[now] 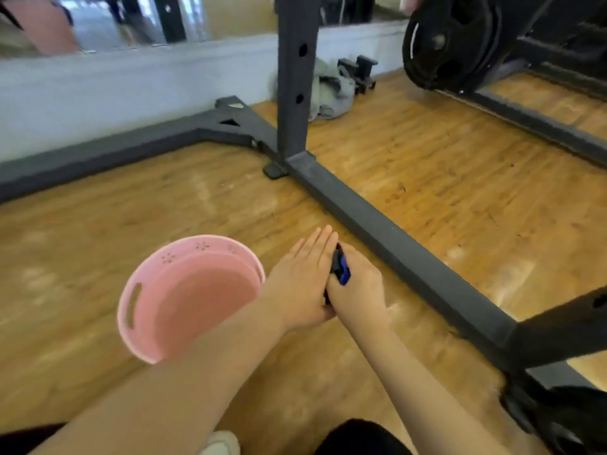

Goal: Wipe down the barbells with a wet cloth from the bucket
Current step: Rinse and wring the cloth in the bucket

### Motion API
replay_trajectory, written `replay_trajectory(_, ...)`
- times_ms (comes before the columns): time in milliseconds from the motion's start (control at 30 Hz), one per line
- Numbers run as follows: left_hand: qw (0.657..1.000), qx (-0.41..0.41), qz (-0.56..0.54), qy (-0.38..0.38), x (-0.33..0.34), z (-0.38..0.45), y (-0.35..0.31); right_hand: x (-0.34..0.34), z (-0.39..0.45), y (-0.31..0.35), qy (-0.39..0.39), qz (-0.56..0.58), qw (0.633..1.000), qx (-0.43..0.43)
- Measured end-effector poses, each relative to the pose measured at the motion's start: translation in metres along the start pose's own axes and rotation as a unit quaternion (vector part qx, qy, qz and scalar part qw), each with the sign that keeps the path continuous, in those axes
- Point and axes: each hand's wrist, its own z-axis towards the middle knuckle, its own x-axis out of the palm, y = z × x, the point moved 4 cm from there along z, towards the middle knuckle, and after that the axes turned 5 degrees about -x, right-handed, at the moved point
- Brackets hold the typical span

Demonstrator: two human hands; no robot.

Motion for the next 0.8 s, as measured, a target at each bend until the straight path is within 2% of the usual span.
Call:
replay_trajectory(67, 0.998, -0.045, 0.005, -0.034, -0.017, -0.010, 0.043, 0.030, 0.022, 0.033, 0.033, 0.020, 0.998, -0.053)
replay_trajectory(133, 0.993, -0.099, 0.003, -0.057, -0.024, -0.028, 0.085, 0.065, 0.034, 0.063, 0.105, 0.029, 0.989, -0.096)
replay_trajectory(267, 0.980, -0.196, -0.018, -0.019, -0.005, -0.074, 0.137, 0.136, 0.026, 0.081, 0.269, 0.017, 0.956, -0.118)
replay_trajectory(367, 0.968, -0.251, -0.022, 0.009, 0.011, -0.092, 0.155, 0.176, 0.018, 0.069, 0.351, -0.048, 0.924, -0.142)
replay_trajectory(567, 0.956, -0.272, 0.002, 0.110, 0.065, -0.092, 0.178, 0.217, 0.010, 0.042, 0.418, -0.240, 0.852, -0.206)
replay_trajectory(700, 0.935, -0.332, -0.001, 0.124, 0.092, -0.087, 0.189, 0.242, 0.016, 0.040, 0.430, -0.295, 0.831, -0.195)
replay_trajectory(800, 0.924, -0.346, 0.034, 0.163, 0.104, -0.085, 0.196, 0.258, 0.006, 0.029, 0.465, -0.309, 0.814, -0.162)
